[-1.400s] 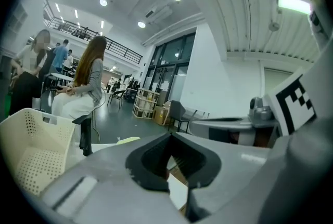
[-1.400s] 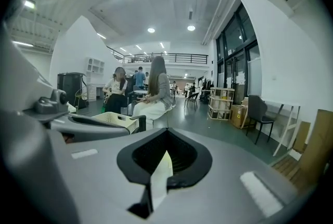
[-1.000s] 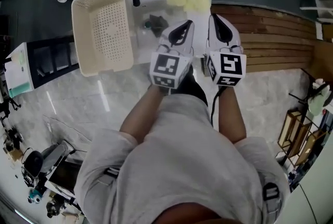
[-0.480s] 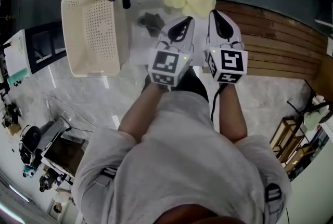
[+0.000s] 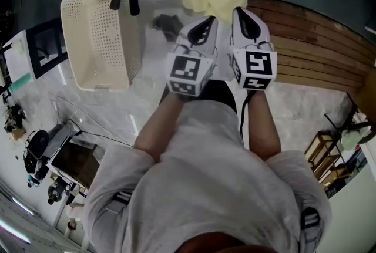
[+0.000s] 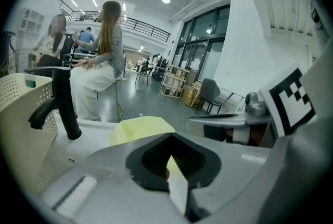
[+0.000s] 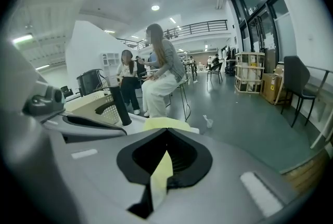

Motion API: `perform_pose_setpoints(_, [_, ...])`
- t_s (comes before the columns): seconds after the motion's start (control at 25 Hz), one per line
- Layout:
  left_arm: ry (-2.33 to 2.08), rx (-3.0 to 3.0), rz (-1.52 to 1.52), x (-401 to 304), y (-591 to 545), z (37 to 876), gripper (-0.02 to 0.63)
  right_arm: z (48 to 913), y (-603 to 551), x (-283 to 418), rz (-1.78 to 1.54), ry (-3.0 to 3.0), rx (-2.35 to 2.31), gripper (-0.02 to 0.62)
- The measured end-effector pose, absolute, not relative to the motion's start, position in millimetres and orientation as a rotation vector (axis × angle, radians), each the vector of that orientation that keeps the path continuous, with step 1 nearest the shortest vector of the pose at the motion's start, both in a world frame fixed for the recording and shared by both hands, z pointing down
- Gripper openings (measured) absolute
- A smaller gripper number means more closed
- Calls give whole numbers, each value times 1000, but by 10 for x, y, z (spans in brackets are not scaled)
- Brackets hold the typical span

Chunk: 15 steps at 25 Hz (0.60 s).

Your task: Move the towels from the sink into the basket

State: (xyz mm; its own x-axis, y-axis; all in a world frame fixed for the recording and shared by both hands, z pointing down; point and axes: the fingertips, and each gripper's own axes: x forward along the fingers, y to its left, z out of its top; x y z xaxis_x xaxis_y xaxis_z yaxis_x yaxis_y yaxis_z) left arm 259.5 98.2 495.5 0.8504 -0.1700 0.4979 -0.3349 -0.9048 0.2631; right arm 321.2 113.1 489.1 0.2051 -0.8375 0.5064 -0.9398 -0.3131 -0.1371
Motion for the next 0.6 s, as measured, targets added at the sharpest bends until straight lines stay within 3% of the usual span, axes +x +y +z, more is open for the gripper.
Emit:
perform_pose_setpoints(0.16, [-399,2659,694,2628,850,5043,20,5040,974,3274,796,-1686,2230,10])
perform_pose_setpoints(0.24, [-410,2648,704,2637,791,5081,20,5142,897,3290,836,-1684,2194,91])
perform_pose_setpoints(0.6, [-459,2612,743,2584,581,5208,20,5559,688,3338,915,-1647,2076,161])
